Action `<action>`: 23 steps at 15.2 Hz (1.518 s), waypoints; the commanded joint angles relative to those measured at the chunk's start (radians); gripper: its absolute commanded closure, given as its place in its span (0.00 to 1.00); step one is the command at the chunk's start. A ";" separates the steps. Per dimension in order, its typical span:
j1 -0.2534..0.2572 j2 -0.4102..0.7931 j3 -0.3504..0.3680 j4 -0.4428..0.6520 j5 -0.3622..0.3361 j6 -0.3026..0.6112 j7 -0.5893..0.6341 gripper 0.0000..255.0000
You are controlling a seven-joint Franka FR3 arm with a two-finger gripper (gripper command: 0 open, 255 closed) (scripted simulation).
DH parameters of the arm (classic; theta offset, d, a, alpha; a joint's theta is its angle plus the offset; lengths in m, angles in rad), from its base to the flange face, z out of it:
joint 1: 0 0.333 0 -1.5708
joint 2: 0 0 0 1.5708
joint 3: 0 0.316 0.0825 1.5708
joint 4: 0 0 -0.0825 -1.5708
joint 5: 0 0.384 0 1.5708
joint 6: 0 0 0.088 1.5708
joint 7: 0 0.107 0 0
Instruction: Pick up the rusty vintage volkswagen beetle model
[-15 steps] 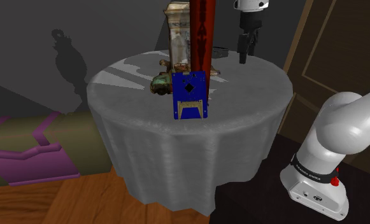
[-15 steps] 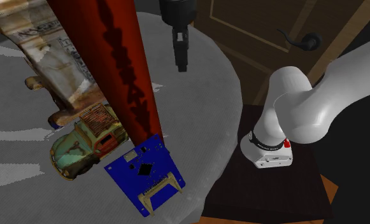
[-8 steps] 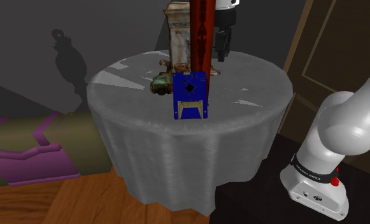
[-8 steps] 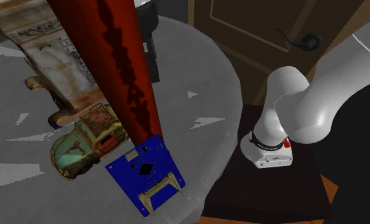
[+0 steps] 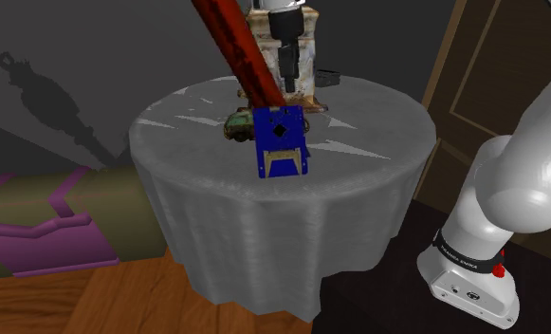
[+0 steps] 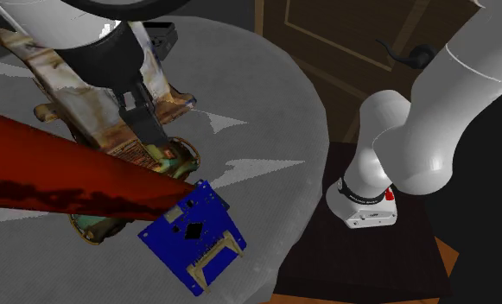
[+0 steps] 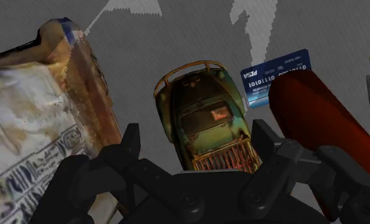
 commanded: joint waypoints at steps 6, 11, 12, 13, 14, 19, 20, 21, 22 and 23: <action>0.048 0.146 0.052 0.148 -0.022 -0.019 -0.048 0.00; 0.047 0.133 0.051 0.065 -0.020 0.052 -0.042 0.00; 0.047 0.132 0.051 0.056 -0.020 0.060 -0.041 0.00; 0.047 0.132 0.051 0.056 -0.020 0.060 -0.041 0.00; 0.047 0.132 0.051 0.056 -0.020 0.060 -0.041 0.00; 0.046 0.132 0.050 0.056 -0.020 0.060 -0.042 1.00; 0.046 0.132 0.050 0.057 -0.020 0.059 -0.042 1.00; 0.046 0.132 0.050 0.056 -0.020 0.060 -0.042 1.00; 0.046 0.132 0.050 0.056 -0.020 0.059 -0.042 1.00; 0.046 0.132 0.050 0.057 -0.020 0.059 -0.043 1.00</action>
